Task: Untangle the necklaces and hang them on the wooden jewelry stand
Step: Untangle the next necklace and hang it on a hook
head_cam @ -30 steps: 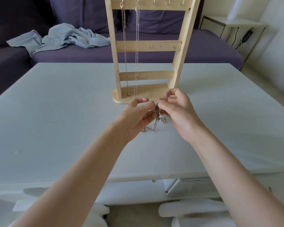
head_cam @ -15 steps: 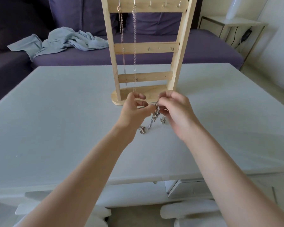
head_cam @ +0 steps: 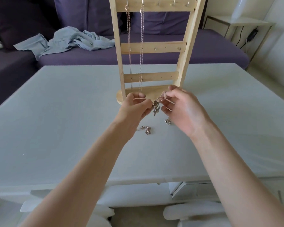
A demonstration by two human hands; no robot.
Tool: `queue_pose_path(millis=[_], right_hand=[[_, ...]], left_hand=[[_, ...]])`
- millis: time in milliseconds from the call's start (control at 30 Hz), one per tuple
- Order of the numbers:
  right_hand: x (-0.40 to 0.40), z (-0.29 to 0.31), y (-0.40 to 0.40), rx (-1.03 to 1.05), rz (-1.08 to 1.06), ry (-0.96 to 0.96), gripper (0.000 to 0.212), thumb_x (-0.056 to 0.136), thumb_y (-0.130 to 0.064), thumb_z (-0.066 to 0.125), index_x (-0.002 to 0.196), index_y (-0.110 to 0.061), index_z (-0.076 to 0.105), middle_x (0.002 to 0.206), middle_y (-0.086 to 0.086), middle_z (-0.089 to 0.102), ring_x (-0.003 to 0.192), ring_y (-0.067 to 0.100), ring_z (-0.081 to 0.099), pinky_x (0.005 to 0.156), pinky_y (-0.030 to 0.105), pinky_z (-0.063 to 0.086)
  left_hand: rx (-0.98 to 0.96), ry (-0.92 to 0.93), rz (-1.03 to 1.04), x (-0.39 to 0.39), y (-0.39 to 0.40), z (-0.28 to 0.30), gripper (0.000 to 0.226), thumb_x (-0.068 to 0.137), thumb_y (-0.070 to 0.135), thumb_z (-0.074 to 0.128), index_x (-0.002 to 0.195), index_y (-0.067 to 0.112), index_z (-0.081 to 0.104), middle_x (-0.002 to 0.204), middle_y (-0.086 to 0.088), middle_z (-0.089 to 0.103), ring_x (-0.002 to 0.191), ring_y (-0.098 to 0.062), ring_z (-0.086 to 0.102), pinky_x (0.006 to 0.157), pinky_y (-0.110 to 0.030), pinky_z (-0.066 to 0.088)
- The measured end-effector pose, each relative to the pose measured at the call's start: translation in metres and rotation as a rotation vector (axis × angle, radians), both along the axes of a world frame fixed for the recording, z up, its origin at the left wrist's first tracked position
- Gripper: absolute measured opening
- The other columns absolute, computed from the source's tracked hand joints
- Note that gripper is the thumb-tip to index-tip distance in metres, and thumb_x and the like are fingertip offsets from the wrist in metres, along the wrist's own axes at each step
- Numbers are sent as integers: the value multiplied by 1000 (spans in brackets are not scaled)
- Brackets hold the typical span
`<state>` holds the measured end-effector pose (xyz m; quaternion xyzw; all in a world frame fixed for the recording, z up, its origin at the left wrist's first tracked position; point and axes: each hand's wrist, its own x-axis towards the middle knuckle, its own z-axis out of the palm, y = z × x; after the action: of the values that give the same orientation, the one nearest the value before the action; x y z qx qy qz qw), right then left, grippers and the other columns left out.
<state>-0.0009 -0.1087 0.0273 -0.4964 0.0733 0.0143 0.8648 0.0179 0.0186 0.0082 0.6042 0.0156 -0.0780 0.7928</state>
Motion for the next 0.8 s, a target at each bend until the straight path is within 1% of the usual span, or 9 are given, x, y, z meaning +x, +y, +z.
queue_pose_path(millis=[133,267,333,433,500,567,667,733,800], right_hand=[[-3,1,2,147,31,-41,17,89,5,42,92,-11,44,64,3,51,54,13,52,50,20,36],[-1,0,3,-34,65,-106,20,88,8,46,97,-10,44,64,5,47,49,11,42,45,20,28],[0,-2,-1,-275,110,-133,25,84,9,54,98,-11,50,65,5,50,54,13,41,48,21,30],[0,-10,-6,-941,140,-129,25,79,4,63,86,-19,57,69,-2,58,57,11,47,55,23,37],[0,-14,-7,-1144,105,-119,19,81,-5,65,76,-22,60,66,-4,59,54,8,51,58,24,42],[-1,-15,-8,-1111,78,-118,18,84,-11,65,70,-22,63,59,-4,60,50,8,50,58,24,42],[-5,-6,-10,-837,7,-81,15,86,-9,61,71,-11,62,51,-2,53,41,9,41,45,17,35],[-8,0,-9,-688,-12,-68,14,87,-7,59,74,-8,58,46,-4,44,37,9,32,37,14,25],[-9,3,-6,-585,12,-67,17,89,-10,57,72,-8,56,42,-7,38,38,9,29,36,15,19]], left_hand=[[-32,37,-55,-4,0,1,20,87,-7,52,92,11,46,66,1,56,59,-9,55,66,-18,50],[44,96,-154,-10,-3,-1,21,88,-5,49,79,13,49,66,1,52,60,-10,51,57,-15,48],[34,149,-155,-7,2,2,18,89,-3,46,78,10,50,68,-1,52,61,-12,50,53,-15,48],[-26,254,-159,-2,11,6,21,88,-4,40,72,9,48,68,-5,53,59,-14,47,53,-18,47],[85,257,-250,-4,12,5,25,87,-3,38,68,12,44,65,-3,52,57,-13,45,54,-19,46],[207,229,-336,-7,10,5,23,87,0,41,68,13,44,69,-2,51,59,-13,43,61,-21,43],[228,217,-380,-8,12,5,19,86,4,50,71,15,50,70,2,53,61,-11,45,65,-23,42],[243,191,-355,-7,13,4,16,85,4,56,74,16,55,71,4,55,61,-9,46,66,-22,44],[303,152,-282,-8,11,3,12,86,7,58,78,16,57,73,4,54,62,-9,45,66,-21,45]])
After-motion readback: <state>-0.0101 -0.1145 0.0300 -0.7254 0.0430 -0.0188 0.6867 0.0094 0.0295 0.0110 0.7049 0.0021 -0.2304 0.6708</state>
